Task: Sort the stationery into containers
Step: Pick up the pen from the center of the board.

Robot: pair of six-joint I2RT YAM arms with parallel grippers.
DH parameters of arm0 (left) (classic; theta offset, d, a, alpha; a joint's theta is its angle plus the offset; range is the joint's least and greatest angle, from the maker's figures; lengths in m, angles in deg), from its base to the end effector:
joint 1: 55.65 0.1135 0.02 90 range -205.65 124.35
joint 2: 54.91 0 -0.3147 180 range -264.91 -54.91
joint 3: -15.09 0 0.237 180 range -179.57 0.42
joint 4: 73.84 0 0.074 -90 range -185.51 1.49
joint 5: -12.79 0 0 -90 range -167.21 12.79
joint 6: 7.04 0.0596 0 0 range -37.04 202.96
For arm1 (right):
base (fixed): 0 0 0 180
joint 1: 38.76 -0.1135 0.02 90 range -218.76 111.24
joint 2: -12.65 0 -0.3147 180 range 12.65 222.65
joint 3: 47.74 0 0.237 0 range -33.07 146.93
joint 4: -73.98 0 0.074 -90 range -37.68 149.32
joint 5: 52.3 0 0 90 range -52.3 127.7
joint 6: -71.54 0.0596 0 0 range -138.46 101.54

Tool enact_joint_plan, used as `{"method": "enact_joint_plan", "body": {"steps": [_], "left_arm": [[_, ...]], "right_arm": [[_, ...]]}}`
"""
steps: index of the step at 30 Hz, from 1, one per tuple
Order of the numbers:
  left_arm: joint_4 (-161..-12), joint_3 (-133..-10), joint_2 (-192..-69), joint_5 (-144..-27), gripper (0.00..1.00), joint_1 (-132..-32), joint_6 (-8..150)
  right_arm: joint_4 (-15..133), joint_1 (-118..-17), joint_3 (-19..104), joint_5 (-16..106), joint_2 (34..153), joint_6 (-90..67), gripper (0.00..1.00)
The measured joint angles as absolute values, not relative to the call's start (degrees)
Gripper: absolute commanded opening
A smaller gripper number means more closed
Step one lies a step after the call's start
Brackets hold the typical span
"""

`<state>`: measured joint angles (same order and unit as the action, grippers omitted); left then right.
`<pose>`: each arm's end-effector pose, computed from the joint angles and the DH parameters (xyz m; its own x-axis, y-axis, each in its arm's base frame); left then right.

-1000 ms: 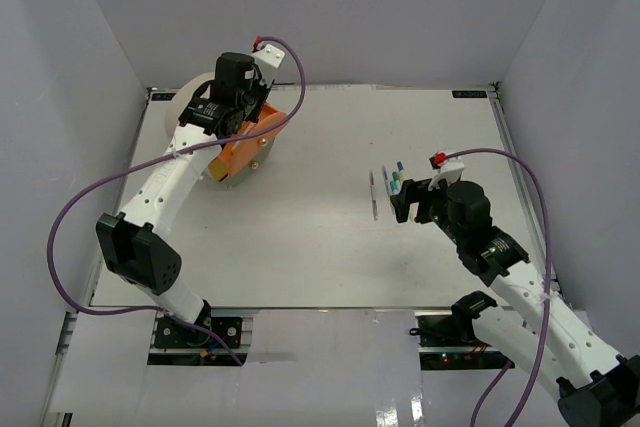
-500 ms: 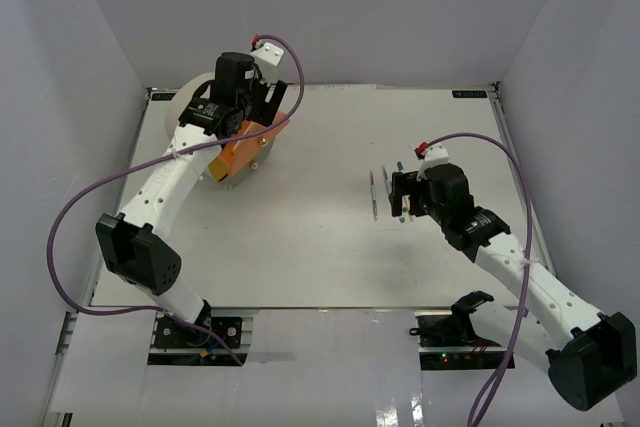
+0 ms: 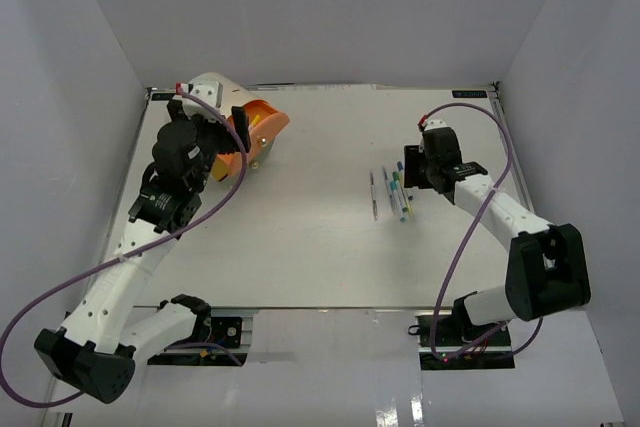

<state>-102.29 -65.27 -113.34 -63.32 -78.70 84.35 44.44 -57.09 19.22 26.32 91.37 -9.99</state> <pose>0.1952 -0.0675 0.4552 -0.1006 0.0684 -0.9926 0.1631 0.9853 0.0514 0.2789 0.0800 0.2864 -0.6444 -0.0614 -0.7623 -0.0735 0.9971 -0.0182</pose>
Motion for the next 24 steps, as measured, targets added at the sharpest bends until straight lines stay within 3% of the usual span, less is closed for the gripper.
{"method": "enact_joint_plan", "body": {"steps": [9, 17, 24], "left_arm": [[-96.9, -54.2, -112.2, -62.8, 0.98, -78.6, 82.0], [-94.9, -53.6, -112.0, -62.6, 0.98, -78.6, 81.9], [-94.4, -53.6, -112.0, -62.8, 0.98, -78.6, 81.8]], "right_arm": [[45.8, -54.1, 22.6, 28.9, 104.1, -12.0, 0.54], [46.5, -54.0, 24.2, 29.5, 109.7, -13.4, 0.46], [47.7, -53.0, 24.7, 30.4, 111.7, -13.8, 0.45]]}}
